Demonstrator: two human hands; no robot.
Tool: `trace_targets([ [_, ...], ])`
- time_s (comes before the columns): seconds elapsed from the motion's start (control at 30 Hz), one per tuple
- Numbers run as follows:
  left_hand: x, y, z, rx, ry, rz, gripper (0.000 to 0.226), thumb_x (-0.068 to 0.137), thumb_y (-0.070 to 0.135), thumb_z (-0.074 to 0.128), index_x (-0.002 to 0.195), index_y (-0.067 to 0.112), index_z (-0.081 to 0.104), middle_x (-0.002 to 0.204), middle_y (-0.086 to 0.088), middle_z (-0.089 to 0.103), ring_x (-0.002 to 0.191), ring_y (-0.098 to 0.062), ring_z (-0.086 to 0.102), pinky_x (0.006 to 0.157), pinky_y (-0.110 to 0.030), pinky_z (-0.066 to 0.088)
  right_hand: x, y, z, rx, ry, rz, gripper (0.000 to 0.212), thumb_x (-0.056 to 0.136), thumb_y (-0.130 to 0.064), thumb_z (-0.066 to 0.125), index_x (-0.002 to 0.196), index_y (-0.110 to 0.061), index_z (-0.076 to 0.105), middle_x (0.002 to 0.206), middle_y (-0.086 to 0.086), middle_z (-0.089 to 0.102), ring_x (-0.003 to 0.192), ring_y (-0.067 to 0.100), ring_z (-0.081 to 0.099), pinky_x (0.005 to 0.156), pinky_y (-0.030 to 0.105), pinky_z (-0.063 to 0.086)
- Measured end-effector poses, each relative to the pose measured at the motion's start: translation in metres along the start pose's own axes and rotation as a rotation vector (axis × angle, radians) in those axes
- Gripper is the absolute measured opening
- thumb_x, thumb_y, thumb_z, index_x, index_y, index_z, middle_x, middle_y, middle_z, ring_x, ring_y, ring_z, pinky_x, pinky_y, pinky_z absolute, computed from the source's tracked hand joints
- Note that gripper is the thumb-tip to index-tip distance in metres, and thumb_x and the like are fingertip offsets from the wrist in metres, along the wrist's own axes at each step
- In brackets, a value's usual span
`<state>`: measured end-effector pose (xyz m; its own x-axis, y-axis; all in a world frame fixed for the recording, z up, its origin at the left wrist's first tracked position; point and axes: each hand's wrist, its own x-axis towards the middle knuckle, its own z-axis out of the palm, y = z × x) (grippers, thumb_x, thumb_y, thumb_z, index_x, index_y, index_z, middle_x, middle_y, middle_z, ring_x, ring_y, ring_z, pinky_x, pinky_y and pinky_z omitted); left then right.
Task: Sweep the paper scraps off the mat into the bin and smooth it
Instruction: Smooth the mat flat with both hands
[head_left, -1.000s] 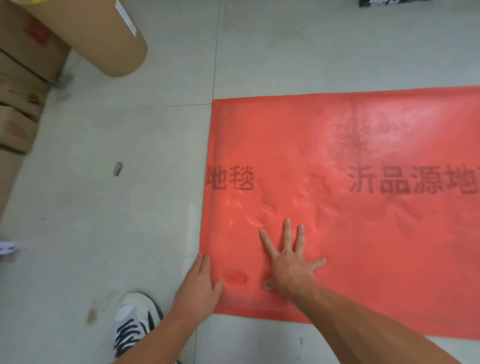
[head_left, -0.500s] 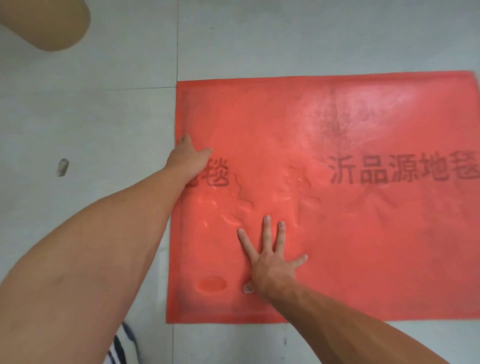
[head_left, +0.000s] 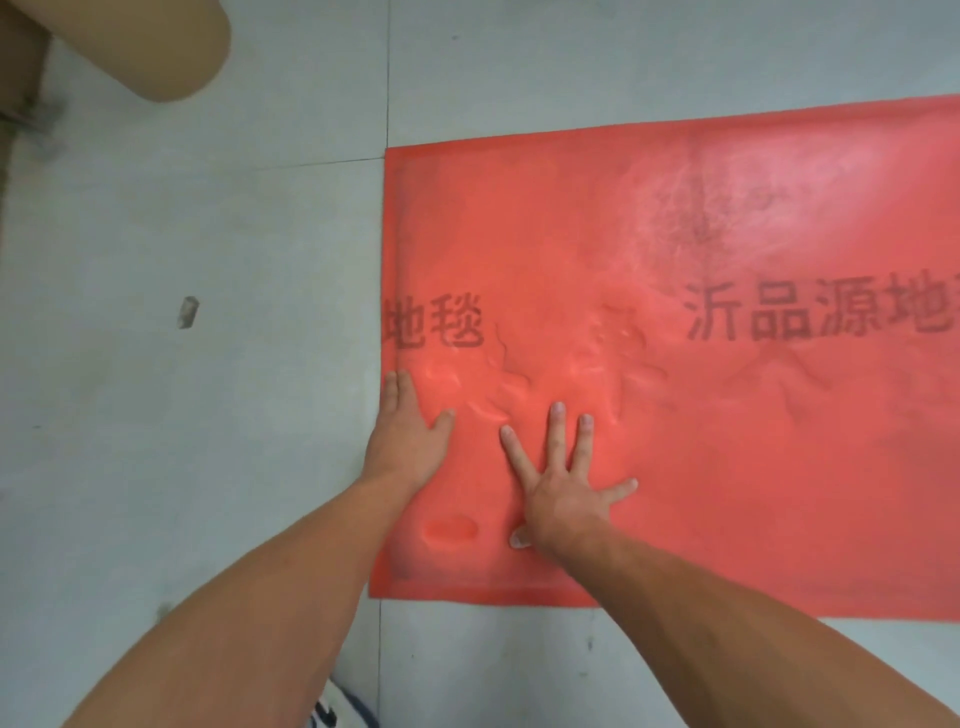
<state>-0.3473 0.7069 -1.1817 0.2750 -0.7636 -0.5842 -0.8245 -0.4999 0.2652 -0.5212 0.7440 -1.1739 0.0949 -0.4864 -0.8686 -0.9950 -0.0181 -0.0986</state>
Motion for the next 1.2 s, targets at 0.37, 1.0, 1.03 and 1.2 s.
trace_targets([
  [0.37, -0.102, -0.048, 0.044, -0.042, -0.040, -0.051, 0.105, 0.086, 0.054, 0.061, 0.156, 0.012, -0.004, 0.165, -0.004, -0.009, 0.152, -0.016, 0.003, 0.120, -0.028, 0.011, -0.002, 0.003, 0.007, 0.022, 0.050, -0.028, 0.133, 0.067, -0.051, 0.081, 0.132, -0.056, -0.035, 0.134, 0.002, -0.059, 0.130, 0.038, -0.047, 0.086, 0.088, 0.010],
  [1.0, -0.083, 0.029, 0.054, 0.363, -0.108, 0.293, 0.091, 0.086, 0.047, 0.059, 0.156, 0.028, 0.005, 0.164, -0.011, -0.008, 0.151, -0.031, -0.007, 0.123, -0.039, 0.005, -0.011, 0.044, -0.008, 0.270, 0.192, -0.207, 0.066, 0.097, -0.018, 0.047, 0.151, -0.041, 0.016, 0.159, 0.000, -0.025, 0.148, 0.024, -0.016, 0.106, 0.071, 0.022],
  [1.03, -0.078, 0.038, 0.058, 0.382, -0.124, 0.316, 0.093, 0.085, 0.049, 0.060, 0.157, 0.028, 0.004, 0.164, -0.011, -0.008, 0.151, -0.031, -0.007, 0.123, -0.039, 0.004, -0.013, 0.055, -0.012, 0.287, 0.209, -0.223, 0.064, 0.096, -0.018, 0.047, 0.151, -0.036, 0.021, 0.160, 0.004, -0.022, 0.149, 0.026, -0.011, 0.111, 0.063, 0.024],
  [1.2, -0.070, 0.080, 0.073, 0.514, -0.174, 0.413, 0.106, 0.080, 0.057, 0.065, 0.157, 0.026, -0.001, 0.164, -0.012, -0.011, 0.150, -0.035, -0.008, 0.122, -0.040, 0.007, -0.026, 0.118, -0.006, 0.300, 0.309, -0.030, 0.069, 0.091, -0.026, 0.056, 0.150, -0.036, 0.022, 0.162, 0.002, -0.016, 0.149, 0.031, -0.009, 0.109, 0.063, 0.025],
])
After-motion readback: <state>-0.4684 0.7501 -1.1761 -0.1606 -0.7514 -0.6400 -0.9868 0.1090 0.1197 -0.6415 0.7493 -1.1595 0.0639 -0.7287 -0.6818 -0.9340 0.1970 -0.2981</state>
